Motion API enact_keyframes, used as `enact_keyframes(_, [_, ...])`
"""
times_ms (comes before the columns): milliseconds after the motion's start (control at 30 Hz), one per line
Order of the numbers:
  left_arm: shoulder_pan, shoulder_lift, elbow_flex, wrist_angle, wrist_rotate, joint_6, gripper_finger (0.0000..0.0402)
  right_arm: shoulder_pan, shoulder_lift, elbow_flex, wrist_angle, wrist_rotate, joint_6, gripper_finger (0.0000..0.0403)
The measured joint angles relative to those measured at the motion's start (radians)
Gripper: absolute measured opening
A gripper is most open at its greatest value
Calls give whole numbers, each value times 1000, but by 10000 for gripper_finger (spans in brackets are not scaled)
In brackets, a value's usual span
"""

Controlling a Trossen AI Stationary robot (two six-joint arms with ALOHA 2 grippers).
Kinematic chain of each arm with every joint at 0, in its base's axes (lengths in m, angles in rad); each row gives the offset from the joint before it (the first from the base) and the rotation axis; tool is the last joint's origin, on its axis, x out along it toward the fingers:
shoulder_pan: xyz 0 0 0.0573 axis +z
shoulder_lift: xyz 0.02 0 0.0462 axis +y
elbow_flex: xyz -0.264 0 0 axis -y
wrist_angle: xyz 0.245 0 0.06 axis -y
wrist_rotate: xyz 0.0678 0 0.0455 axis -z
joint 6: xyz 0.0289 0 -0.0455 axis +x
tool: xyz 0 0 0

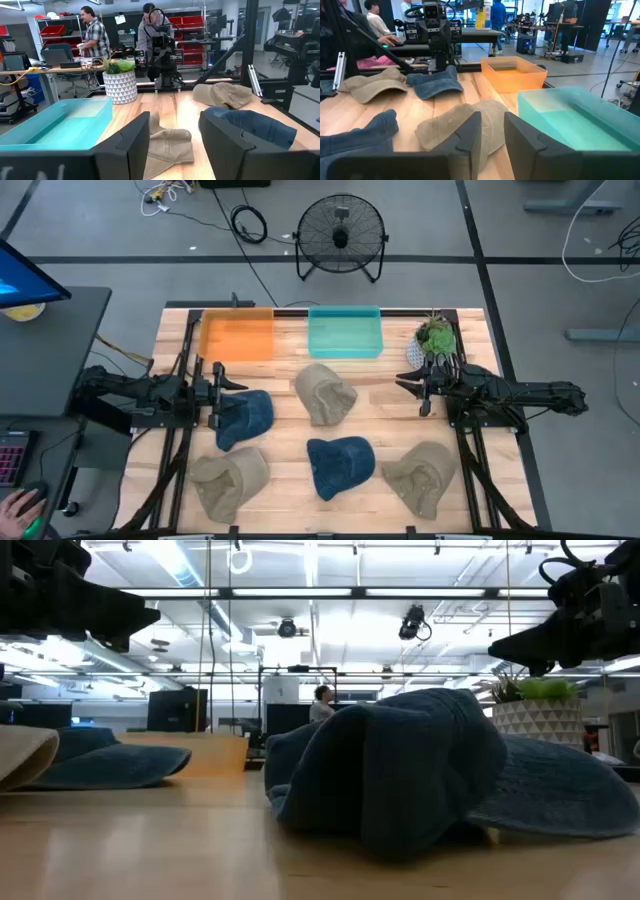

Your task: Pick & Place hat

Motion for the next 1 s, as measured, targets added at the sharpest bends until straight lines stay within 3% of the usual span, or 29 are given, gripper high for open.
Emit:
enact_keyframes(233, [0, 0, 0, 1, 0, -7, 177, 0, 0, 0, 1, 1, 49, 86])
enact_keyframes(533, [0, 0, 0, 25, -1, -130, 177, 0, 0, 0, 2, 1, 20, 86])
enact_keyframes(700, [0, 0, 6, 38, -76, -197, 177, 0, 0, 0, 31, 1, 36, 86])
enact_keyframes(867, [0, 36, 110, -13, -127, -197, 177, 0, 2, 0, 205, 2, 17, 86])
enact_keyframes(1000, [0, 122, 257, -240, -201, -315, 177, 0, 18, 19, 254, 2, -4, 86])
